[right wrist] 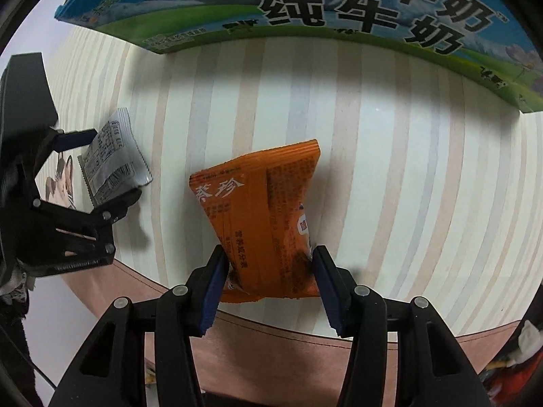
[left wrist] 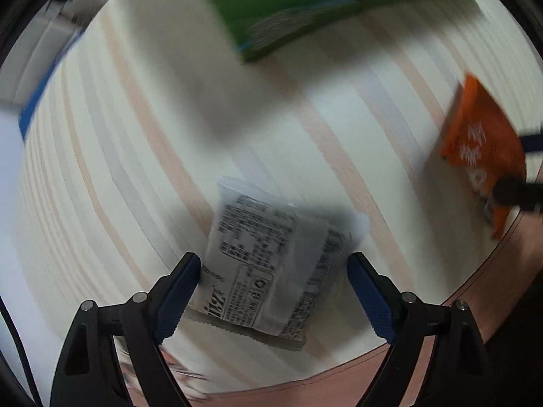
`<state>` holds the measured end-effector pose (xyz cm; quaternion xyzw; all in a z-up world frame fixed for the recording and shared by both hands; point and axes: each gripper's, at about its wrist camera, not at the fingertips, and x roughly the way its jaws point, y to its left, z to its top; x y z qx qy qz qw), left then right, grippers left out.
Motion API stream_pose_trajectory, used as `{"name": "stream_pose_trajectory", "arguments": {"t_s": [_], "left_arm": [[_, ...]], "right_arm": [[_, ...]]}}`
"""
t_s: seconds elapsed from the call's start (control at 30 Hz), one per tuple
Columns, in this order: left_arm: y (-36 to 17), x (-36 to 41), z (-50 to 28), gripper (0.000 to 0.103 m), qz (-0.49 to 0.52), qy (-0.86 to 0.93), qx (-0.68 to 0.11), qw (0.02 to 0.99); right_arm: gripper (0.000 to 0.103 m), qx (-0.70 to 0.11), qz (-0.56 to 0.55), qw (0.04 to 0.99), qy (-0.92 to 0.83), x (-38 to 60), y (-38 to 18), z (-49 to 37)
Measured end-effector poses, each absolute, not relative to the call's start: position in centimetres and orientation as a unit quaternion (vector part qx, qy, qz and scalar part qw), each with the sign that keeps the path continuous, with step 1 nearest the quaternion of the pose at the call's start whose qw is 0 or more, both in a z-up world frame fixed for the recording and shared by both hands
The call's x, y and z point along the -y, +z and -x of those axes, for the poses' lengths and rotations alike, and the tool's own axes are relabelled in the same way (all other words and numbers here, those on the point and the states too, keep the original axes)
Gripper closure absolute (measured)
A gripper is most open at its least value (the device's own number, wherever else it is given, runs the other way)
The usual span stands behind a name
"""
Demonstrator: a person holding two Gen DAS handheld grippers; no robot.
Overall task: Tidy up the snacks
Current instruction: 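Grasp the white bread bag with the left tool while the right tool grasps the orange snack bag, then carry both bags over the box and open both tools to drop them inside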
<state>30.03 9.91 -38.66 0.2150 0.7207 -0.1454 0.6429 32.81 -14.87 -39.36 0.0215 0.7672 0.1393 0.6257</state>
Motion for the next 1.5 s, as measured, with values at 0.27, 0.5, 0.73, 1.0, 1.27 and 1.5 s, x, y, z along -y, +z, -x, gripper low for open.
{"name": "stream_pose_trajectory", "arguments": {"t_s": [0.27, 0.5, 0.73, 1.0, 1.27, 1.5], "left_arm": [[-38.9, -14.0, -27.9, 0.022, 0.063, -0.050, -0.783, 0.617], [-37.6, -14.7, -26.9, 0.022, 0.137, -0.025, -0.771, 0.621], [-35.3, -18.1, -27.8, 0.022, 0.228, 0.040, -0.740, 0.632], [-39.0, -17.8, -30.9, 0.022, 0.255, 0.061, -0.759, 0.597], [-38.5, -13.1, -32.3, 0.037, 0.173, 0.065, -0.746, 0.640], [-38.1, -7.4, -29.0, 0.037, 0.073, 0.032, -0.748, 0.659]], "right_arm": [[0.049, -0.777, -0.033, 0.615, 0.132, 15.8, -39.2, -33.6], [0.039, -0.788, -0.024, 0.599, 0.139, 15.9, -39.4, -34.5], [0.038, -0.790, -0.024, 0.598, 0.136, 15.4, -39.0, -34.7], [0.036, -0.792, -0.011, 0.597, 0.128, 14.1, -39.9, -33.9], [0.056, -0.767, 0.011, 0.630, 0.118, 13.7, -39.4, -33.0], [0.057, -0.772, 0.013, 0.628, 0.099, 16.4, -39.2, -31.7]]}}
